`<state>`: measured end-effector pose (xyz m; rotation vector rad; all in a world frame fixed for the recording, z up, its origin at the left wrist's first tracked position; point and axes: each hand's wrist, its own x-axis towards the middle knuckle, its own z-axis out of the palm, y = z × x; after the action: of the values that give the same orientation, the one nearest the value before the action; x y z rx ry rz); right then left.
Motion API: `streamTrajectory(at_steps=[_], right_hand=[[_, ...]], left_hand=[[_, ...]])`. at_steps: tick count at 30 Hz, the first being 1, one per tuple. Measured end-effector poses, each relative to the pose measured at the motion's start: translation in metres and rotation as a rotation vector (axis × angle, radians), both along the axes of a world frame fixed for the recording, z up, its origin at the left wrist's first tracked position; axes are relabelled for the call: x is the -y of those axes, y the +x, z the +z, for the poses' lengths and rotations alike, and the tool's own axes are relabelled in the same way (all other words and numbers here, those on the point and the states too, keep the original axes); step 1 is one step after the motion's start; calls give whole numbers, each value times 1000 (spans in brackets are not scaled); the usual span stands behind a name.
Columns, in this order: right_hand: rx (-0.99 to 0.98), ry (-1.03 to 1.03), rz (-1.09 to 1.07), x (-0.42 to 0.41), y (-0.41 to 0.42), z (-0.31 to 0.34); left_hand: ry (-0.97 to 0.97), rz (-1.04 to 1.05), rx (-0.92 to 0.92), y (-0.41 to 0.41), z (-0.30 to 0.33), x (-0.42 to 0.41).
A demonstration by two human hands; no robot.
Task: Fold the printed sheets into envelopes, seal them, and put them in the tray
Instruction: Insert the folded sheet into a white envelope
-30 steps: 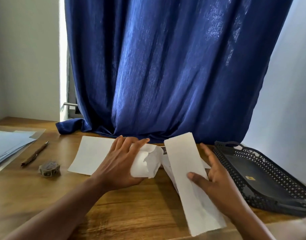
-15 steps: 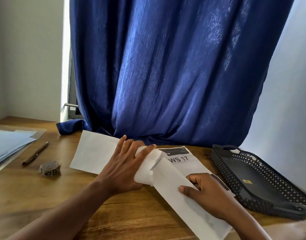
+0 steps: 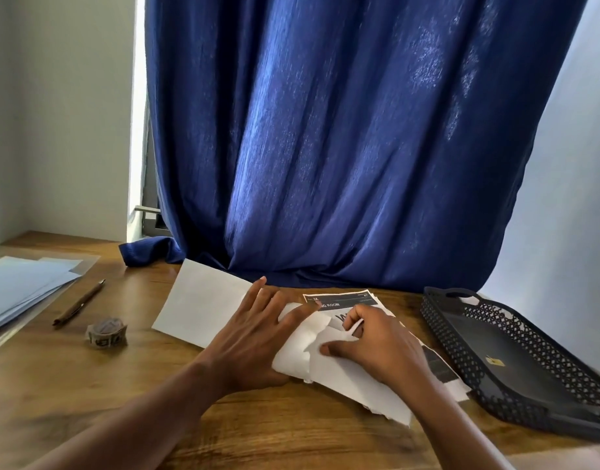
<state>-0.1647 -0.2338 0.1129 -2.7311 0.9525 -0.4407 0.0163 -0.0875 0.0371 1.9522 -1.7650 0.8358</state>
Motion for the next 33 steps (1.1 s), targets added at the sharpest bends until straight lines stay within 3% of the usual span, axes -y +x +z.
streamTrajectory(at_steps=[12, 14, 21, 33], right_hand=[[155, -189, -66, -8, 4, -20], [246, -66, -92, 2, -13, -21], [489, 717, -142, 19, -53, -22], [610, 782, -13, 7, -15, -44]], left_hand=[[-57, 35, -100, 12, -3, -1], [-72, 45, -112, 13, -3, -1], [-77, 55, -131, 13, -1, -1], [-75, 62, -145, 8, 0, -3]])
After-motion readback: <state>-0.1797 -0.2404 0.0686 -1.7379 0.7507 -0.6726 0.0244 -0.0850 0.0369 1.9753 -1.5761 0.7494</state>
